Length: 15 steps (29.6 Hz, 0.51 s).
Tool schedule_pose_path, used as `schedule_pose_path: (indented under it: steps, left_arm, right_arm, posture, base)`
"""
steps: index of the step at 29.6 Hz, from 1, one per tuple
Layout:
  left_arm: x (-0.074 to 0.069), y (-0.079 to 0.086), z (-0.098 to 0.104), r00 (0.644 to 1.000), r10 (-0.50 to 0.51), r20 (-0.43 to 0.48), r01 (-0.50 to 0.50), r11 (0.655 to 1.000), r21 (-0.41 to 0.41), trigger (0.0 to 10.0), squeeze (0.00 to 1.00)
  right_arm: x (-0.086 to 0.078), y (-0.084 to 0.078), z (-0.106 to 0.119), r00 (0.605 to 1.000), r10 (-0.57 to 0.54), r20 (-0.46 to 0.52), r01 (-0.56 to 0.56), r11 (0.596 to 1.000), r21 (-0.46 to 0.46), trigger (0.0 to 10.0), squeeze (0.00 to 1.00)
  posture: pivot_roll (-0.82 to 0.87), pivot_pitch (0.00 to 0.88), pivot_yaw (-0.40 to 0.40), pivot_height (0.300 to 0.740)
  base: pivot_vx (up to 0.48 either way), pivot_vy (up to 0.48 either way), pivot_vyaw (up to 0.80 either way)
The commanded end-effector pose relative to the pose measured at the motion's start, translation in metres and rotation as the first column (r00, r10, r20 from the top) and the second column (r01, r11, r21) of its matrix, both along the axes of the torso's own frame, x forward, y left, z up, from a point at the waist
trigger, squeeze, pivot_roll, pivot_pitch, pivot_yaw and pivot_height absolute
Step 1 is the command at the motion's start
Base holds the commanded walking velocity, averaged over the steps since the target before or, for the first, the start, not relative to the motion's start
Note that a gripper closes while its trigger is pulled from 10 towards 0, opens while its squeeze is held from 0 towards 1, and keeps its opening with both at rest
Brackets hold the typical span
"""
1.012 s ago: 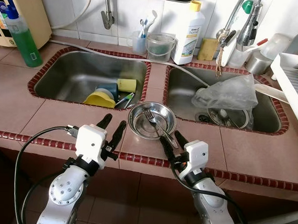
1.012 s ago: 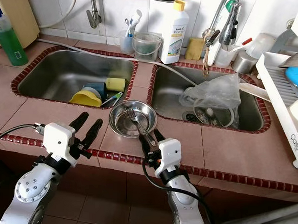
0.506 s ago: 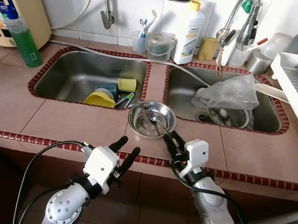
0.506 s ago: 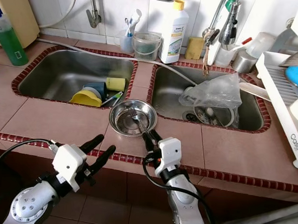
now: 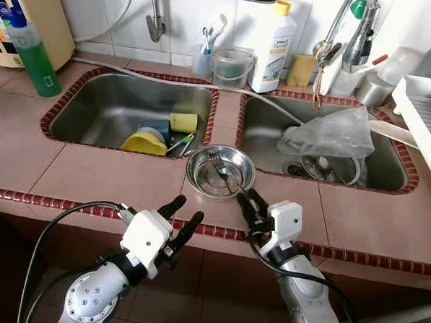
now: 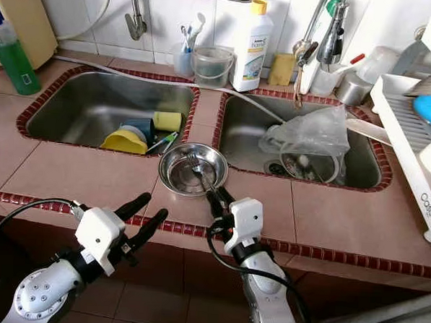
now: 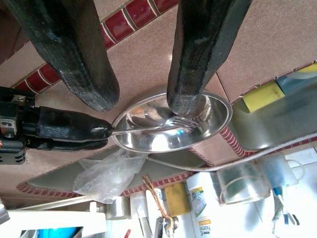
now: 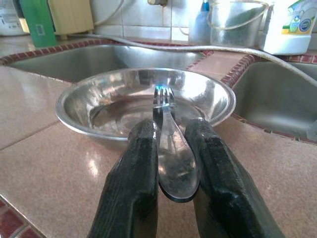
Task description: Kitchen organization
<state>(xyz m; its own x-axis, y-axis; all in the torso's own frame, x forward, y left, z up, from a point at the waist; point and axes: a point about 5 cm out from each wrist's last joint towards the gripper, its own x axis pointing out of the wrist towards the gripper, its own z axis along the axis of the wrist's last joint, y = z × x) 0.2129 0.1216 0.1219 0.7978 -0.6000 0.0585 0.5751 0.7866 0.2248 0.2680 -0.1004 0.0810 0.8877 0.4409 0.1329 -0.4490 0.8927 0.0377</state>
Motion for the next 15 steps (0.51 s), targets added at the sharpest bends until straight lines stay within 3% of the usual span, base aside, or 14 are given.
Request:
schedule_pose_path:
  steps: [1,8,15]
  left_arm:
    - [0.0,-0.001,0.004,1.0,-0.003,0.011,0.003,1.0,-0.001,10.0,0.0]
    - [0.005,-0.001,0.006,1.0,0.017,0.016,-0.017,1.0,-0.019,10.0,0.0]
    - [0.021,0.005,0.012,0.995,0.101,0.013,-0.099,0.99,-0.099,10.0,0.0]
  right_arm:
    - [0.002,0.0,0.012,0.999,0.004,0.05,-0.006,1.0,0.03,0.0,0.0]
    - [0.006,0.002,0.03,0.994,0.011,0.112,-0.017,0.999,0.05,0.0,0.0]
    - [0.015,-0.001,0.05,0.985,-0.003,0.175,-0.007,0.998,0.056,0.0,0.0]
  posture:
    - [0.05,0.084,-0.028,0.74]
    - [0.05,0.073,-0.035,0.74]
    - [0.04,0.052,-0.041,0.74]
  base:
    - [0.0,0.0,0.0]
    - [0.0,0.0,0.0]
    - [0.0,0.0,0.0]
